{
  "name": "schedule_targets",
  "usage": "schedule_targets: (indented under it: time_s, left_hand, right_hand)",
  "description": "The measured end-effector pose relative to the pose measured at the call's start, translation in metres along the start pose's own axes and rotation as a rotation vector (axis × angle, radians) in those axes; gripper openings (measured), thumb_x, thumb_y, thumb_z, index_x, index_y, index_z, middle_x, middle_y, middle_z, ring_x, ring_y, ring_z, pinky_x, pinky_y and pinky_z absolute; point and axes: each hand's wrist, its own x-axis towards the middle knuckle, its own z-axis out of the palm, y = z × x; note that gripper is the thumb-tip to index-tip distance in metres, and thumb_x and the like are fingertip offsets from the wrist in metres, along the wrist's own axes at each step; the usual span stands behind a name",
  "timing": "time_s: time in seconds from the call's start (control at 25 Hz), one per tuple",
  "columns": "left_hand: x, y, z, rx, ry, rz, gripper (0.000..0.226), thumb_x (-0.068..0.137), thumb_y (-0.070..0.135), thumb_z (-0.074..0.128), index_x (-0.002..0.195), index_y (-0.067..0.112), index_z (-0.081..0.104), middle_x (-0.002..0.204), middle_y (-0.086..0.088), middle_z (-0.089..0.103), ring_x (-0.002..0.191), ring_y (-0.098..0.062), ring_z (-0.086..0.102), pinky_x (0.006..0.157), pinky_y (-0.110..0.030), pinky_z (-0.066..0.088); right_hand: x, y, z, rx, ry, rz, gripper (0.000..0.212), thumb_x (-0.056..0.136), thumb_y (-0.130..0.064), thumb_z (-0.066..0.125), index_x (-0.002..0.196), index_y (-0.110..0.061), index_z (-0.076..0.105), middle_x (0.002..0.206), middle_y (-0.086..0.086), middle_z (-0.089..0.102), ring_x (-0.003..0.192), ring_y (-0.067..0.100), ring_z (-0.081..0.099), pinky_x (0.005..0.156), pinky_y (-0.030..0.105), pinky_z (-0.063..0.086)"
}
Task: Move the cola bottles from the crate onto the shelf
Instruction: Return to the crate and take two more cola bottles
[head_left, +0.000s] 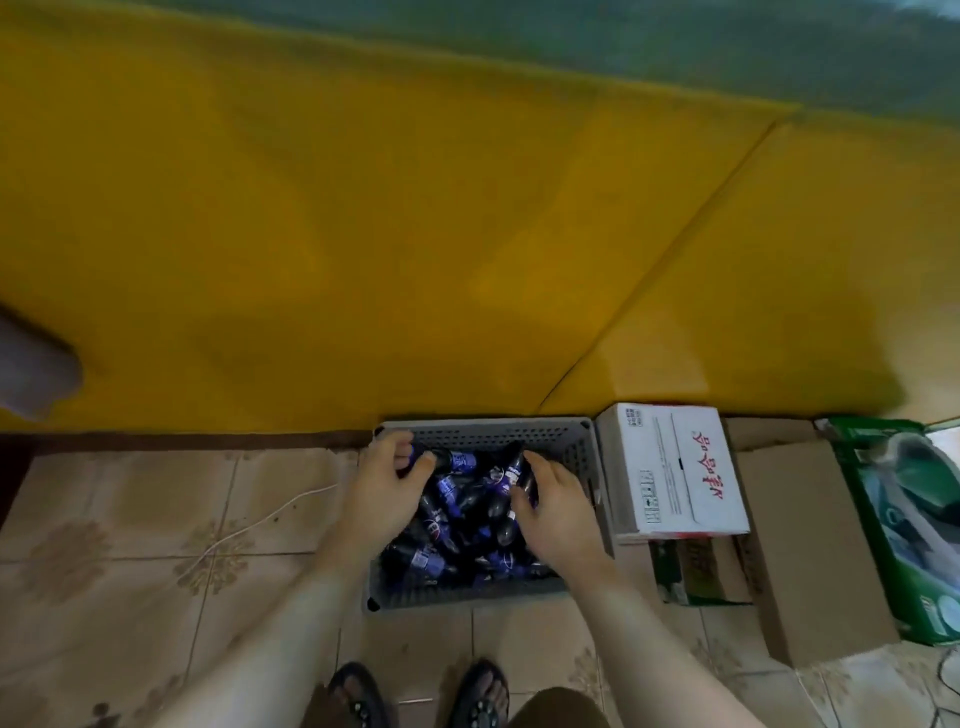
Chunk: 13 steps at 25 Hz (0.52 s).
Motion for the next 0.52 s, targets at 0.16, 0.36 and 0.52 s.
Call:
schedule_targets:
  time_s: [0.16,0.36,0.52]
  left_hand:
    - [0.060,-0.071,0.061,0.068,-0.086,-0.038,0.057,0.099,0.040,0.058,0.149,0.020,0.038,0.145,0.000,0.047,0.131,-0.021,0.049,0.110,-0.041,0.042]
    - [0.139,-0.168,0.142,0.162,-0.198,-0.036,0.066,0.098,0.043,0.060,0.153,0.022,0.030,0.156,-0.003,0.037,0.140,-0.024,0.042,0.113,-0.045,0.039]
    - [0.195,-0.236,0.196,0.261,-0.265,-0.022,0.077,0.094,0.046,0.064,0.156,0.021,0.025,0.160,-0.008,0.032,0.140,-0.029,0.041,0.112,-0.043,0.040]
  right_hand:
    - [0.047,0.061,0.073,-0.115,-0.071,-0.022,0.064,0.101,-0.039,0.053,0.157,-0.017,0.032,0.152,0.009,0.045,0.139,0.030,0.040,0.110,0.042,0.041]
    - [0.110,0.140,0.177,-0.316,-0.142,-0.135,0.077,0.096,-0.050,0.053,0.161,-0.022,0.022,0.164,0.009,0.025,0.152,0.032,0.020,0.120,0.050,0.028]
    - [0.147,0.185,0.240,-0.499,-0.219,-0.242,0.088,0.093,-0.044,0.060,0.162,-0.029,0.008,0.170,0.005,0.000,0.156,0.032,-0.005,0.125,0.052,0.010]
